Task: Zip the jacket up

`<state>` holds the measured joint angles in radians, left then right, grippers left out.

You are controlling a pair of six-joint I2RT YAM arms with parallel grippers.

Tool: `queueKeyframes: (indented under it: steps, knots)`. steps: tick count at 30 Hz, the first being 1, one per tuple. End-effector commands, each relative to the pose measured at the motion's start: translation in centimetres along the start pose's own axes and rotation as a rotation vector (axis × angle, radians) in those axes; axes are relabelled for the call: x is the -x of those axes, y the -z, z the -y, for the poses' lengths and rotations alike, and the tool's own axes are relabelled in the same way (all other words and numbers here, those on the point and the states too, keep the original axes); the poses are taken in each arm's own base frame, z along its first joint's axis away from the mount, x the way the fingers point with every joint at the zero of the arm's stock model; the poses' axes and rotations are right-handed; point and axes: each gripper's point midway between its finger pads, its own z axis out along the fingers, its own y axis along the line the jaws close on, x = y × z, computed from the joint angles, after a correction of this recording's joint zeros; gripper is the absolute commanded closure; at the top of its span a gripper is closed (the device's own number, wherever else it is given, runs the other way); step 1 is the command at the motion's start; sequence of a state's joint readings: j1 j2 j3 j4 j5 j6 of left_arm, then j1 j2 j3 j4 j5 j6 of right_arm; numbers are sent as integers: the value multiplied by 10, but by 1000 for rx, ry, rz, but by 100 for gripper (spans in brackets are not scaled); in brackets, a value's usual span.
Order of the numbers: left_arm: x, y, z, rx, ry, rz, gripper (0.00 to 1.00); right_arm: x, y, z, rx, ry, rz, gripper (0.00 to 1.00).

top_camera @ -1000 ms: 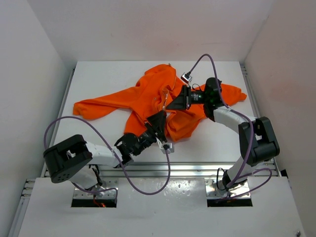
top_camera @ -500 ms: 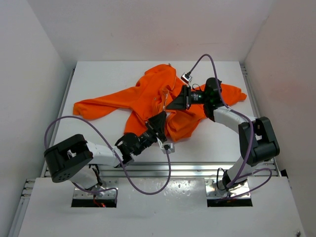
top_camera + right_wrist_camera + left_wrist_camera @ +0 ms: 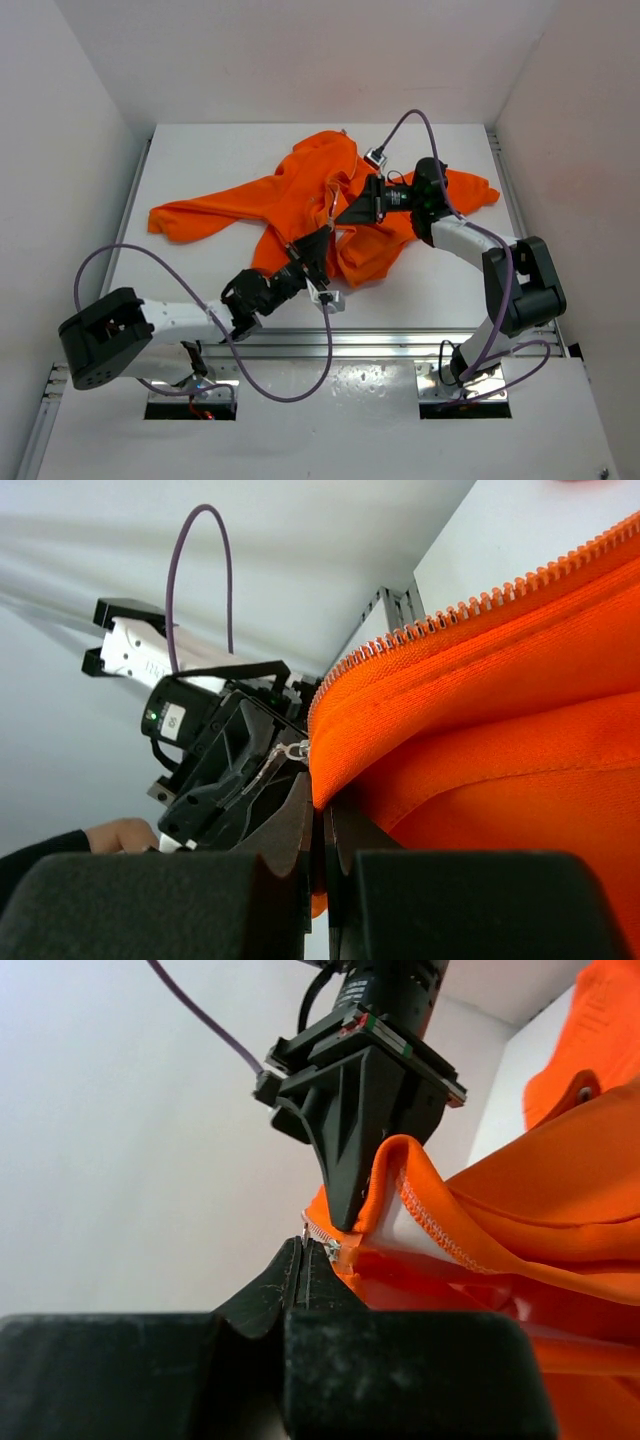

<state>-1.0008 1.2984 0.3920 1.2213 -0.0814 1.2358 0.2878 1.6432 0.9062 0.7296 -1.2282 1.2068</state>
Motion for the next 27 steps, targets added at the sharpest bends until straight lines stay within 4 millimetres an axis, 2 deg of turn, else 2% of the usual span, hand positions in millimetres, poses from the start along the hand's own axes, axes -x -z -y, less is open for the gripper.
queueKeyframes:
  steps: [1,3,4,6,7,9,14,16,19,23,24,25,27]
  knots:
    - [17,2,-23,42,94,60,100,2,1,-18,42,137,-11,100]
    - [22,-2,-29,34,166,69,100,1,1,-18,49,160,-17,100]
    - [18,-4,-21,-11,196,53,100,0,2,-19,55,173,-22,100]
    - [23,-9,-32,-16,298,67,100,-2,1,-21,66,191,-34,100]
    - [21,-9,-26,-54,329,52,100,-1,2,-22,68,206,-32,100]
    - [25,-11,-28,-69,404,72,100,-3,3,-25,78,218,-44,100]
    - [15,-13,-35,-48,504,38,100,-10,4,-28,100,243,-79,100]
    - [13,-19,-50,-19,553,41,100,-13,3,-28,108,248,-92,100]
    - [3,-23,-56,-4,606,12,100,-15,3,-31,115,258,-97,100]
    - [-4,-29,-52,-29,663,-4,100,-21,2,-36,141,287,-127,100]
    - [-8,-31,-59,-11,673,-7,100,-20,4,-36,141,290,-127,100]
    - [-8,-32,-54,-19,705,-14,100,-22,3,-39,147,300,-131,100]
    - [-12,-36,-60,-18,719,-10,100,-24,3,-40,152,302,-139,100]
